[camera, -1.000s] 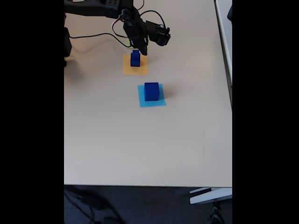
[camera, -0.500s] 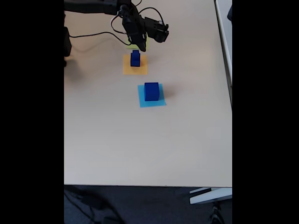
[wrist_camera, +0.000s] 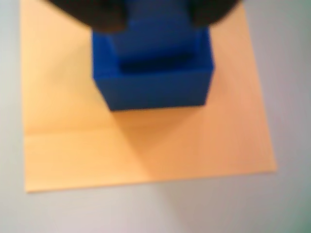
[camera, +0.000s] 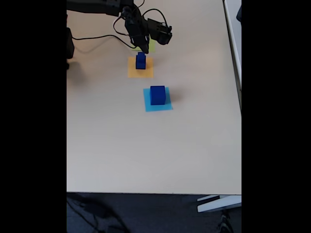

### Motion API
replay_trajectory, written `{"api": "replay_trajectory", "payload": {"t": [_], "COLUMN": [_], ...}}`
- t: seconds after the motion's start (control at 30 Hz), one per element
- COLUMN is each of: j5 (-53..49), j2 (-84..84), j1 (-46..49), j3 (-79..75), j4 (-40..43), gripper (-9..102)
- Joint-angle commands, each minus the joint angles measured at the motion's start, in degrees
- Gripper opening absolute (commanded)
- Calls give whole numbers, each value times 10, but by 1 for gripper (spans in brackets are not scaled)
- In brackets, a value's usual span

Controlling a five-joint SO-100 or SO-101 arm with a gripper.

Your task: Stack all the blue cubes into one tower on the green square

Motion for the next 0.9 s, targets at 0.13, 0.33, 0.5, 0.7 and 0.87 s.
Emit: {"api": "replay_trajectory", "payload": {"t": [0.13, 0.33, 0.5, 0.7, 0.87], "j5": [-4, 4, 11, 11, 14], "j2": [51, 54, 54, 55, 56], "j1": [8, 7, 3, 4, 2], "j3": [13, 30, 33, 36, 40], "j4": [-11, -17, -17, -17, -17], "gripper": [1, 0, 0, 0, 0]}}
